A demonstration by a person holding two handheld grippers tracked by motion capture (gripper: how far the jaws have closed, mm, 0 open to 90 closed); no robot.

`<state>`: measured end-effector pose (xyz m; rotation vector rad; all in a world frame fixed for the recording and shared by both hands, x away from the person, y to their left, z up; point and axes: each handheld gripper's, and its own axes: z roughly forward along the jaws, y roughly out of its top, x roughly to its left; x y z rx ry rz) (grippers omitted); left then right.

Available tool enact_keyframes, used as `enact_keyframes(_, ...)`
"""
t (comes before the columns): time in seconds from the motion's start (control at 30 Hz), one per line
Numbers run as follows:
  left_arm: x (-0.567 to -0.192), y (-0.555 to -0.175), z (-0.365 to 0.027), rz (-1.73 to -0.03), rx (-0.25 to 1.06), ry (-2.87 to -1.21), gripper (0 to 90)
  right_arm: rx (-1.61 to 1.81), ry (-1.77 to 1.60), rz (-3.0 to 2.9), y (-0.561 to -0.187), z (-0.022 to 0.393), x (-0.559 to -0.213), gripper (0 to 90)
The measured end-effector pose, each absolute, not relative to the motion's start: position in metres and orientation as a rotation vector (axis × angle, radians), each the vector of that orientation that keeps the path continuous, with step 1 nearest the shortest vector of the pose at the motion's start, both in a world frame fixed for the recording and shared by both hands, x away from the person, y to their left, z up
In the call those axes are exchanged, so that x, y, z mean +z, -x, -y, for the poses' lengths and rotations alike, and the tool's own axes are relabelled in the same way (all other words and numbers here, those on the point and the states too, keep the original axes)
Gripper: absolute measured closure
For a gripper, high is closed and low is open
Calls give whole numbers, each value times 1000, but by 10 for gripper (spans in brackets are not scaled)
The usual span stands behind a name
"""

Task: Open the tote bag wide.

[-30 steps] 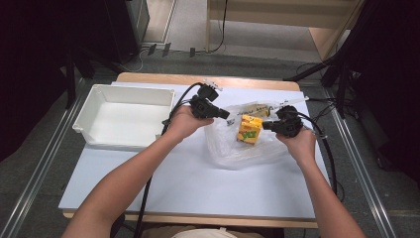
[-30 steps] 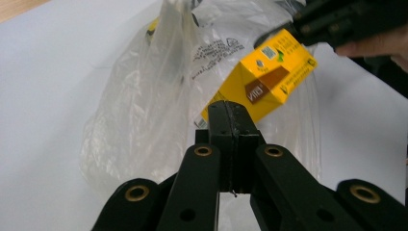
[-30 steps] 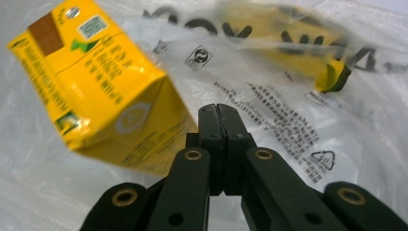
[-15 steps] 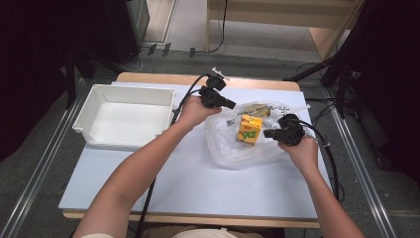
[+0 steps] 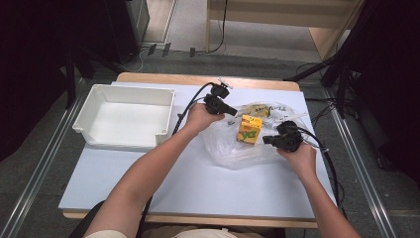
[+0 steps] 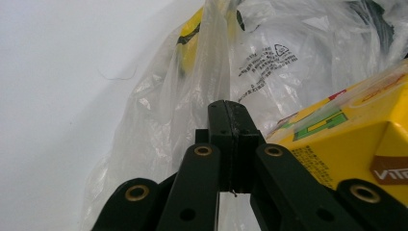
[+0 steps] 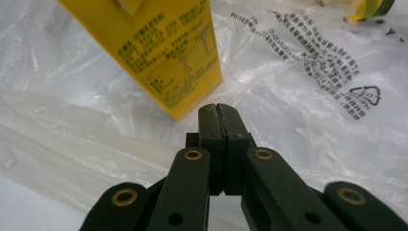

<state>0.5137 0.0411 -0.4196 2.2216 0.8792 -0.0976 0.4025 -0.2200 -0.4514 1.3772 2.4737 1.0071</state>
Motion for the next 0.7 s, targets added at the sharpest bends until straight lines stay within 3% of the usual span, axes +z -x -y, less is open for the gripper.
enact_keyframes(0.27, -433, -507, -35, -831, -104, -2247, 900, 997, -1386, -2480, -399, 218, -461, 900)
enact_keyframes(0.7, -464, -524, -41, -944, -75, -2263, 900, 1001, -1369, -2481, -384, 222, -470, 900)
